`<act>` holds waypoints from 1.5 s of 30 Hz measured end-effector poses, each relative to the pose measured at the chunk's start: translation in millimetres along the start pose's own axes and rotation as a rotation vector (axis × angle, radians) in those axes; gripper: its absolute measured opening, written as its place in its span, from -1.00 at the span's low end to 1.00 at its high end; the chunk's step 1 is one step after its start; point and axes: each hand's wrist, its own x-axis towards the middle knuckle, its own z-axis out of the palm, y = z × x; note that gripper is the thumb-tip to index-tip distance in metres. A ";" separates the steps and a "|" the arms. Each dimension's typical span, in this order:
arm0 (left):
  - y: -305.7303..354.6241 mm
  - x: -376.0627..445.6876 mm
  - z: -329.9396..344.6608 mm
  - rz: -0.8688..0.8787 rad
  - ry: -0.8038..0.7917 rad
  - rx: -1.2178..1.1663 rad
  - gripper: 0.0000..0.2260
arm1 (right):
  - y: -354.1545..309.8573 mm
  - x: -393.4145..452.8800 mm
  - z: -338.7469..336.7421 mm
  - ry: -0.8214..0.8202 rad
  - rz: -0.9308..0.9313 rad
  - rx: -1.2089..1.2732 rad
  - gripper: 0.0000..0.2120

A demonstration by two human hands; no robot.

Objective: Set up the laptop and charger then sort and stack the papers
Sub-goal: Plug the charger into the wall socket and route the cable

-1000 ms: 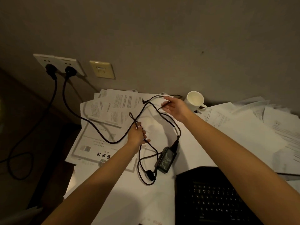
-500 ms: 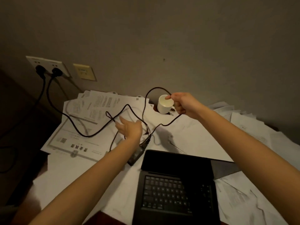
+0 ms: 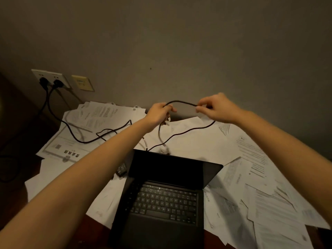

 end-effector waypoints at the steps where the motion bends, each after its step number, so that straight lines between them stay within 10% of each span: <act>1: 0.4 -0.5 -0.6 0.047 -0.031 0.092 -0.81 | 1.7 -5.9 -11.8 -0.062 -0.061 -0.235 -0.74; 5: -0.6 -0.9 5.1 0.188 -0.197 0.350 -0.78 | 12.4 -14.7 -64.4 -0.153 -0.032 -1.030 -0.64; 12: 23.9 -10.7 56.4 0.105 -0.240 -0.027 -0.72 | 36.5 -45.4 -77.6 -0.170 0.364 -1.157 -0.58; 25: -14.0 -38.6 145.4 -0.155 -0.384 -0.449 -0.61 | 79.1 -129.3 77.8 0.025 0.937 -0.258 -0.58; 29: -8.5 -48.9 164.9 -0.081 -0.386 -0.424 -0.68 | 96.7 -150.2 75.1 0.173 1.073 0.357 -0.83; 36: 6.6 -76.7 228.5 0.010 -0.451 -0.470 -0.81 | 71.6 -190.2 69.0 0.327 0.969 1.262 -0.60; 45: -20.2 -107.9 277.9 -0.160 -0.263 -0.284 -0.72 | 89.0 -253.3 98.8 0.006 0.806 1.245 -0.64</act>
